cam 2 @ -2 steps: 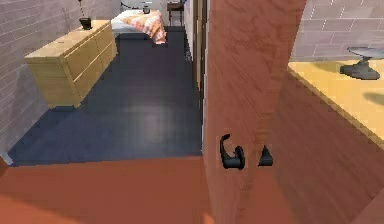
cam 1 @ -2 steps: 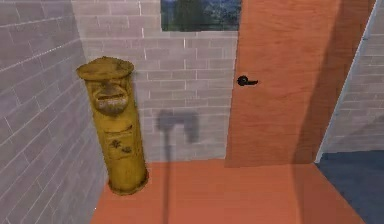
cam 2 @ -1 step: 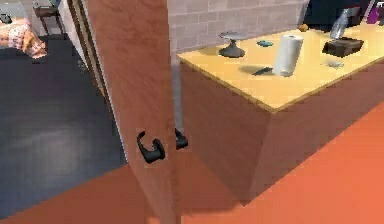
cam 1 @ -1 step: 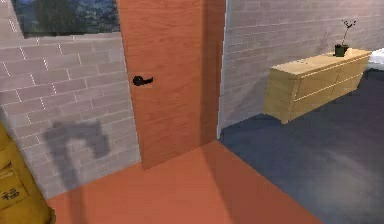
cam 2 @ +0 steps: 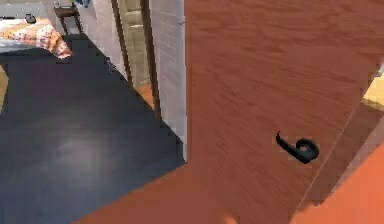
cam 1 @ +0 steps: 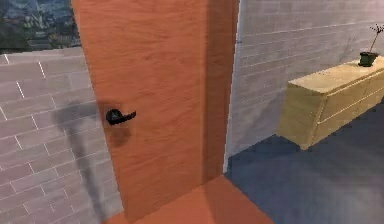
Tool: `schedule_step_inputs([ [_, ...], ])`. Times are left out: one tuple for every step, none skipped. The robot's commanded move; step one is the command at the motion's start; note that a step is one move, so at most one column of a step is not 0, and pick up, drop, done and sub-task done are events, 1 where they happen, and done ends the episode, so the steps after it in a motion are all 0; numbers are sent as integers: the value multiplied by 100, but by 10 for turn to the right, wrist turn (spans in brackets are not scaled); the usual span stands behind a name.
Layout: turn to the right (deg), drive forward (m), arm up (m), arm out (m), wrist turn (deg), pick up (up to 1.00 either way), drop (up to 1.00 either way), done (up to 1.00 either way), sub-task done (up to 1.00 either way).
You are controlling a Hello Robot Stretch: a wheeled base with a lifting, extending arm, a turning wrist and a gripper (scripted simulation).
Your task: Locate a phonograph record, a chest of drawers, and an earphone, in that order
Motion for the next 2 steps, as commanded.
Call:
schedule_step_inputs([
  [450,0,0,0,0,0,0,0,0],
  [90,0,0,0,0,0,0,0,0],
])
